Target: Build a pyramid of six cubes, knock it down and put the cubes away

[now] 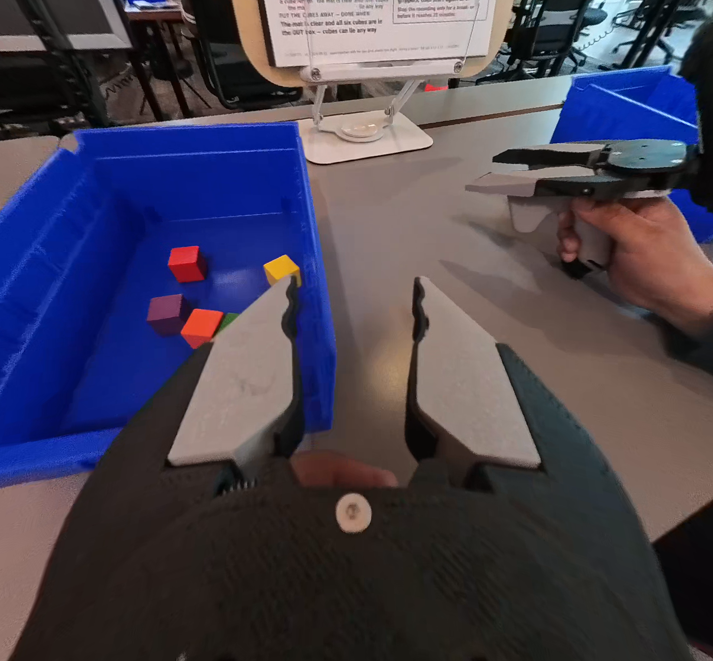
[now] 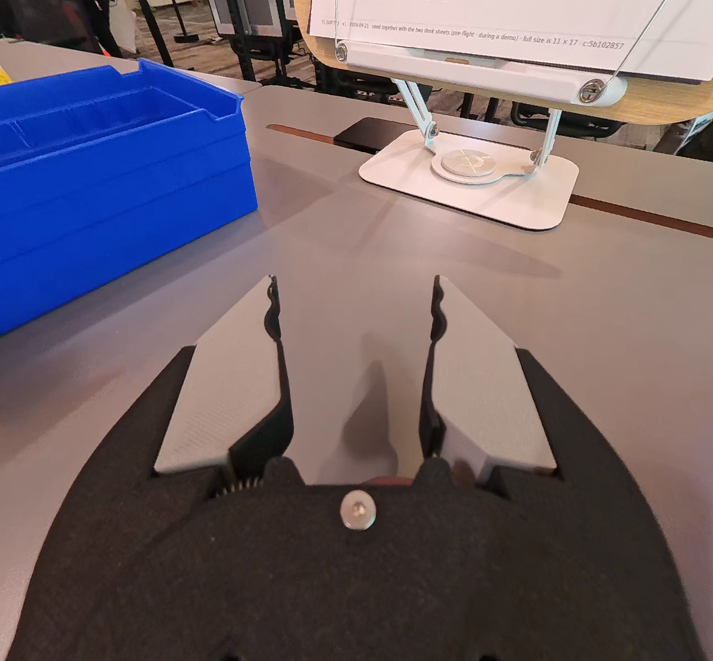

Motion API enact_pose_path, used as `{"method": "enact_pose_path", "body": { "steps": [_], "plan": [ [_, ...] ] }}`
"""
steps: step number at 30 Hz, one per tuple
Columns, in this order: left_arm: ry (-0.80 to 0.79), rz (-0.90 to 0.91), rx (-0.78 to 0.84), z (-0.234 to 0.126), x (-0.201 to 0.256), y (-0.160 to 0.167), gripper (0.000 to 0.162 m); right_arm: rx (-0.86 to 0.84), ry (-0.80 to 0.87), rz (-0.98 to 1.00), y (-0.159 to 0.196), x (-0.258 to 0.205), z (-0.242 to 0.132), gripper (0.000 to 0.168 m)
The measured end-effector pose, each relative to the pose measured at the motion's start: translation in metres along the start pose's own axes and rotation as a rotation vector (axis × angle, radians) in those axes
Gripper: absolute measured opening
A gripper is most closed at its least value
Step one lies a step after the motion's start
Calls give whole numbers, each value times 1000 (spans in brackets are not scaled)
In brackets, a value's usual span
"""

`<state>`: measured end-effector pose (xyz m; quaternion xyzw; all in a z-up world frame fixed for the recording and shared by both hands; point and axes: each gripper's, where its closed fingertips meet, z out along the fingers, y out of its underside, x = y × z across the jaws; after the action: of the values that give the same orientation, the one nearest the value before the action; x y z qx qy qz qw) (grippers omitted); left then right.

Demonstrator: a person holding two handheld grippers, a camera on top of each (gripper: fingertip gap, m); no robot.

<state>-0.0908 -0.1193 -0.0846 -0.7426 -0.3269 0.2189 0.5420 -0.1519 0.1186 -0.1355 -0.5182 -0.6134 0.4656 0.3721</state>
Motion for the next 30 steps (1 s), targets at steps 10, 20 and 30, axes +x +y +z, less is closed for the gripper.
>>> {"method": "enact_pose_path", "body": {
  "steps": [10,20,30],
  "plan": [
    [-195,26,-29,-37,-64,15,3,15,10,-2,-3,2,-3,77],
    [10,48,-181,22,-7,47,0,6,19,8,0,6,-3,76],
    [-223,59,-117,39,-99,-10,39,-11,8,-8,3,1,2,76]
  ]
}}
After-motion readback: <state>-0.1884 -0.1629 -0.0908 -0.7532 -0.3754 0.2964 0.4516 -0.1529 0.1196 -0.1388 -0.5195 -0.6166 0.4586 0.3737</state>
